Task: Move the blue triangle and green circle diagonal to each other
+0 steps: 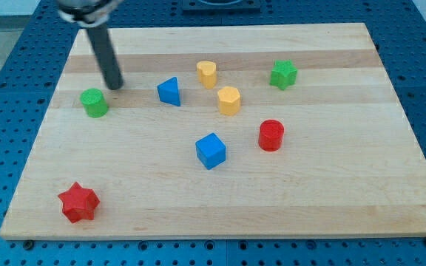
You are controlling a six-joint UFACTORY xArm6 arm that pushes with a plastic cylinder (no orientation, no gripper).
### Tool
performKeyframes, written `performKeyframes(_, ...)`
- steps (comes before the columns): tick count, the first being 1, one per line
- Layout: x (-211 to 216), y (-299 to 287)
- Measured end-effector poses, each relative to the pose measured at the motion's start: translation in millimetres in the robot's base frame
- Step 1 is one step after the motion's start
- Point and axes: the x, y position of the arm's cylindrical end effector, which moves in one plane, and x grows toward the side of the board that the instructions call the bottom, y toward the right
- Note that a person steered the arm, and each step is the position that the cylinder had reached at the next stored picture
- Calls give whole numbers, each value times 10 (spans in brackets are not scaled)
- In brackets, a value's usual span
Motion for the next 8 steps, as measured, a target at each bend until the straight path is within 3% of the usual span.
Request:
performKeyframes(4, 253, -417)
performKeyframes(8, 454, 714)
